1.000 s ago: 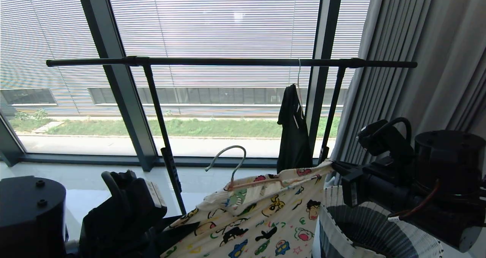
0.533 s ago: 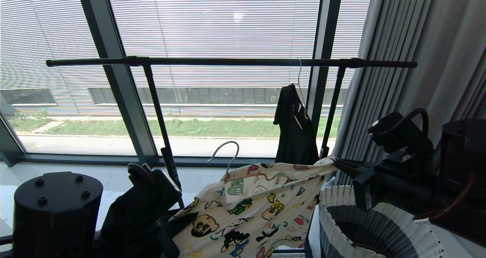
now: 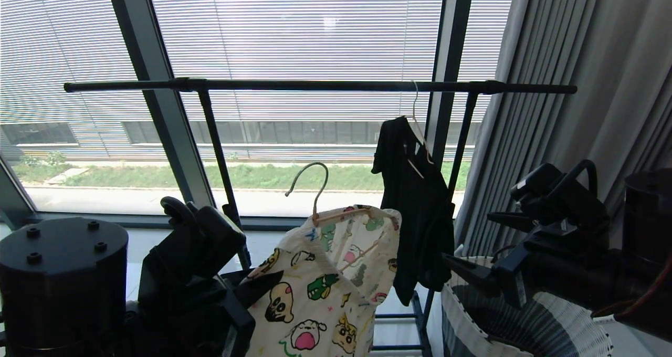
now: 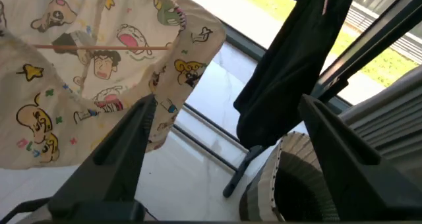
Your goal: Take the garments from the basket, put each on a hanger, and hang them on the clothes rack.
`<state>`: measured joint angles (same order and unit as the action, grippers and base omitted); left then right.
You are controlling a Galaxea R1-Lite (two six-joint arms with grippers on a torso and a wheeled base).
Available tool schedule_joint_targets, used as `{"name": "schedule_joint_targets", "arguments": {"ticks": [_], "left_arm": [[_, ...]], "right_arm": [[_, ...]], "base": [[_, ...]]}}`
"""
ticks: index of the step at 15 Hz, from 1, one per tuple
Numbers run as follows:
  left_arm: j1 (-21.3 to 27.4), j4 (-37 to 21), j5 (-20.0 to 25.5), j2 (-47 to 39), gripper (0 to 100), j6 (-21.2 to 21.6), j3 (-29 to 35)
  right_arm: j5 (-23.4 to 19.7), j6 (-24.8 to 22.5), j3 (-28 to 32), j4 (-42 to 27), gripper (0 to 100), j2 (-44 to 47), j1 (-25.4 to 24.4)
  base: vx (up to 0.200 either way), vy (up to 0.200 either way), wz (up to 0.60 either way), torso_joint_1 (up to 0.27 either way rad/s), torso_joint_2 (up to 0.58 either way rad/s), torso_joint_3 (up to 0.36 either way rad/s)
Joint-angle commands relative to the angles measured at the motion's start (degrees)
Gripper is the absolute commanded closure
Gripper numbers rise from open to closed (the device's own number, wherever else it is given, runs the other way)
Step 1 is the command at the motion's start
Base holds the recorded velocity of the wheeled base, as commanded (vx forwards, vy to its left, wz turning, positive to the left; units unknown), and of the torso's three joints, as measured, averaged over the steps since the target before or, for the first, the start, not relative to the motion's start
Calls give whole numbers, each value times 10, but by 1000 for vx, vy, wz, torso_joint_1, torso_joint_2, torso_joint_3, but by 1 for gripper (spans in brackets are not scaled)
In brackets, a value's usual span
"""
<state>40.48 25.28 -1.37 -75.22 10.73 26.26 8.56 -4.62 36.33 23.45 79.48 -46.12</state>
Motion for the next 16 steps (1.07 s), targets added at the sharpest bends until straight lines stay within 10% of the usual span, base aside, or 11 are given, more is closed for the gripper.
{"name": "schedule_joint_targets", "arguments": {"ticks": [1, 10, 16], "left_arm": [[19, 1, 15, 2, 100, 0, -1], [189, 2, 22, 0, 100, 4, 1], [234, 2, 22, 0, 100, 36, 15]], "right_arm": [[-17, -15, 2, -15, 0, -18, 3], [-210, -247, 108, -270, 0, -48, 11], [-257, -262, 164, -364, 0, 3, -25]], "base": [[0, 0, 0, 0, 0, 0], [0, 0, 0, 0, 0, 0], [0, 0, 0, 0, 0, 0]]}}
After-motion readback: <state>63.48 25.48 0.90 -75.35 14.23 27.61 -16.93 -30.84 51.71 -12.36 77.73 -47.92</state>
